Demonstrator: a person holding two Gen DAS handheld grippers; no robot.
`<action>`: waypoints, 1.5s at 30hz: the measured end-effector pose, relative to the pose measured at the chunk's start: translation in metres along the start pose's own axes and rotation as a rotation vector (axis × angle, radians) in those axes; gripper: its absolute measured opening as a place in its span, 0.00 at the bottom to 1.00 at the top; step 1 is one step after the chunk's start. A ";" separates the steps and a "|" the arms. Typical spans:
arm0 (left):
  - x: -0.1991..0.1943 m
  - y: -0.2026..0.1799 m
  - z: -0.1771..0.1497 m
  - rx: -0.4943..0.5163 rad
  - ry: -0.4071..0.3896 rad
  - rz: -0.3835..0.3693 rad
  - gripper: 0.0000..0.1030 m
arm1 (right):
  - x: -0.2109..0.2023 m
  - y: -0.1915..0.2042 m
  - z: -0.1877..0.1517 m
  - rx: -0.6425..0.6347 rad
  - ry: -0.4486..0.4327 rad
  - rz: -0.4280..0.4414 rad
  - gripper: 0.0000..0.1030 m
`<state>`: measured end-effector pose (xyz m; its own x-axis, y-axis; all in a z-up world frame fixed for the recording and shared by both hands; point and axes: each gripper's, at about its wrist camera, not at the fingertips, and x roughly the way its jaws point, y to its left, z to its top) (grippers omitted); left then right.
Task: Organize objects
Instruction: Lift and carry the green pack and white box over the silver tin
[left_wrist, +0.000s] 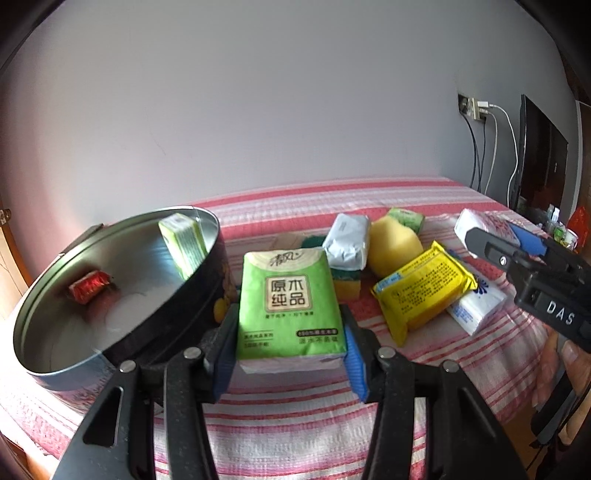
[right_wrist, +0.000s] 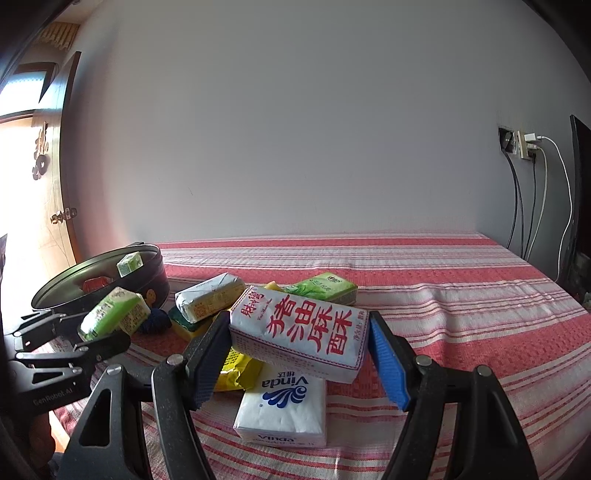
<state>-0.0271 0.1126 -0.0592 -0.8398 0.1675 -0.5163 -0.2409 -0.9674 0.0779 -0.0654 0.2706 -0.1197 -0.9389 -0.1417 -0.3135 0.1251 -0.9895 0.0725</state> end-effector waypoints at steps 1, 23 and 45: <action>-0.002 0.000 0.000 0.001 -0.008 0.004 0.48 | 0.000 0.000 0.000 -0.002 -0.002 0.001 0.71; -0.031 0.019 0.001 -0.016 -0.129 0.065 0.48 | -0.010 0.007 -0.005 -0.042 -0.072 -0.002 0.71; -0.049 0.037 0.004 -0.056 -0.203 0.126 0.48 | -0.016 0.021 -0.004 -0.102 -0.116 -0.031 0.71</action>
<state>0.0028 0.0696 -0.0277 -0.9436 0.0746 -0.3227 -0.1060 -0.9911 0.0808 -0.0470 0.2516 -0.1168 -0.9728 -0.1125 -0.2026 0.1218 -0.9920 -0.0344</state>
